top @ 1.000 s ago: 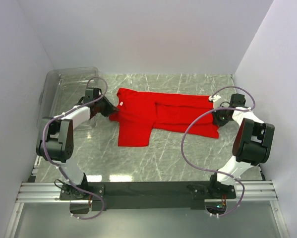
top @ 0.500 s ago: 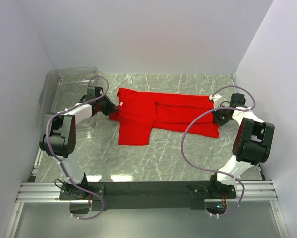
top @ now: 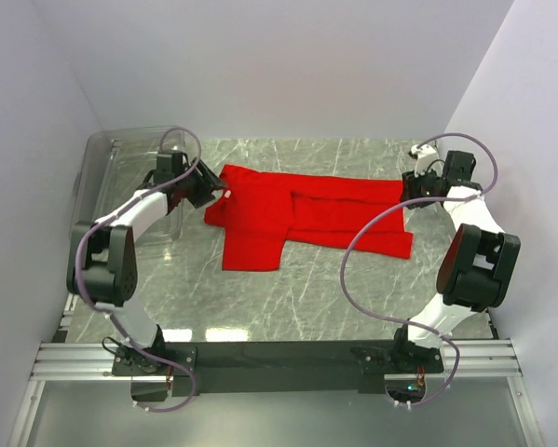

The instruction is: Fold and stack the t-shirts

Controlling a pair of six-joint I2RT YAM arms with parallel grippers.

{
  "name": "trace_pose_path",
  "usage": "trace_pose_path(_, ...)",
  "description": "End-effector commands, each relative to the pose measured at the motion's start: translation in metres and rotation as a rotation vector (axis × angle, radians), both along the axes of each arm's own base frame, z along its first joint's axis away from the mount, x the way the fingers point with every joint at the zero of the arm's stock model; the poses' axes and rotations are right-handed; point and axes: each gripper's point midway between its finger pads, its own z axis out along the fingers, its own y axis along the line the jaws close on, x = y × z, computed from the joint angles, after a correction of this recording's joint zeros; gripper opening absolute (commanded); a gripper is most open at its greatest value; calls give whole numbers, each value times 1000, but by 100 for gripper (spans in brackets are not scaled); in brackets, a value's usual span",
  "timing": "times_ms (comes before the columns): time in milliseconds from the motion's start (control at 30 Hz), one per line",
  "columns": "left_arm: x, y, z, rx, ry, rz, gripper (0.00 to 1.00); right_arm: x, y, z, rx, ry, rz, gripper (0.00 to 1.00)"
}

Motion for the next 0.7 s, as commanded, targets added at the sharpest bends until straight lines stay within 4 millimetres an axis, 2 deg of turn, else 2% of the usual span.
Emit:
trace_pose_path(0,11,2,73,23,-215,-36,63,3,10,28,54,-60,-6,48)
trace_pose_path(100,-5,-1,73,32,-225,-88,64,-19,29,19,75,-27,135,47)
trace_pose_path(200,-29,-2,60,43,-186,-137,66,-52,60,15,114,-9,331,47)
trace_pose_path(233,-44,-2,47,45,-141,-155,67,-60,65,13,115,0,362,47)
trace_pose_path(300,-63,-3,36,40,-95,-190,66,-76,79,5,101,18,411,47)
trace_pose_path(333,-79,-3,18,37,-29,-200,66,-84,85,1,102,26,425,47)
trace_pose_path(533,-137,0,-23,25,136,-229,64,-98,110,-5,115,31,470,47)
trace_pose_path(667,-161,0,-46,48,237,-231,60,-109,126,-7,98,38,531,47)
